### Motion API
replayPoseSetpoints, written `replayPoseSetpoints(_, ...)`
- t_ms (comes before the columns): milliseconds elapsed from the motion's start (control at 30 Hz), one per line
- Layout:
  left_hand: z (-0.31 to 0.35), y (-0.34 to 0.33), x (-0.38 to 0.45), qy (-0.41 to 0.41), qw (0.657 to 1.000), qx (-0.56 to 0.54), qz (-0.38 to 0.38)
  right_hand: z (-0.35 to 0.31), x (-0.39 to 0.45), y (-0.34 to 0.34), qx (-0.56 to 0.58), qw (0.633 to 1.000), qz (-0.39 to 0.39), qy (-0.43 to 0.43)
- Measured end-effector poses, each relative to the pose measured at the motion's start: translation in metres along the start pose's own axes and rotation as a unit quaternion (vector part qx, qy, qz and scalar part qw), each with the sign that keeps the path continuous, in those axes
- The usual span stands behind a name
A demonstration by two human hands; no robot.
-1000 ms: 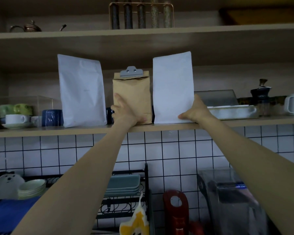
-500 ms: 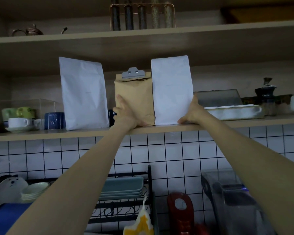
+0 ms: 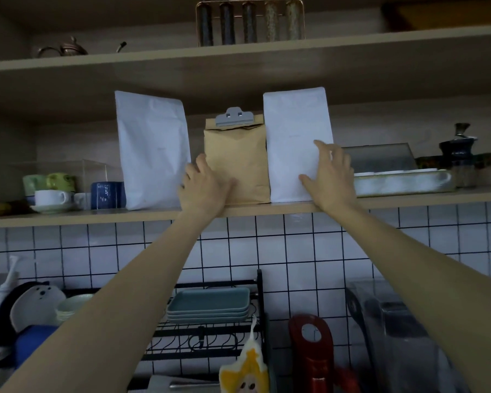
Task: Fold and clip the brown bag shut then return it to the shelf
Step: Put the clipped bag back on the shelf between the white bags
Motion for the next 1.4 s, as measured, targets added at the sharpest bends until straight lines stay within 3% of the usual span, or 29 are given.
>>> replayPoseSetpoints(167,-0.049,0.027,0.003,-0.062,0.989,0.05,0.123,-0.066,-0.006,-0.021,0.05,0.991,-0.056,0.111)
replayPoseSetpoints(367,-0.115,0.05,0.015,0.043,0.99,-0.012,0.132,-0.121,-0.016,-0.048,0.032,0.982,-0.078,0.166)
replayPoseSetpoints(500,-0.144,0.057,0.031,0.092,0.987,-0.098,0.083,-0.134,-0.016,-0.058,0.023,0.982,-0.062,0.175)
replayPoseSetpoints(633,-0.155,0.05,0.056,0.143,0.975,-0.168,-0.023,-0.143,-0.014,-0.064,0.036,0.985,-0.057,0.157)
replayPoseSetpoints(900,-0.167,0.038,0.088,0.169,0.89,-0.419,-0.064,-0.141,-0.019,-0.07,0.009,0.991,-0.024,0.135)
replayPoseSetpoints(1233,-0.182,0.03,0.098,0.186,0.869,-0.429,-0.161,-0.143,-0.02,-0.073,-0.002,0.99,-0.01,0.138)
replayPoseSetpoints(1400,-0.176,0.028,0.092,0.188,0.837,-0.461,-0.227,-0.145,-0.023,-0.07,-0.014,0.99,0.001,0.141)
Point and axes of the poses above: each hand's wrist, its own x-axis towards the middle knuckle, its own y-axis out of the back of the hand, z = x × y, the point moved 4 cm from there along x, towards the middle knuckle, and after that the axes turned 1 degree about x, right-handed, at the moved point
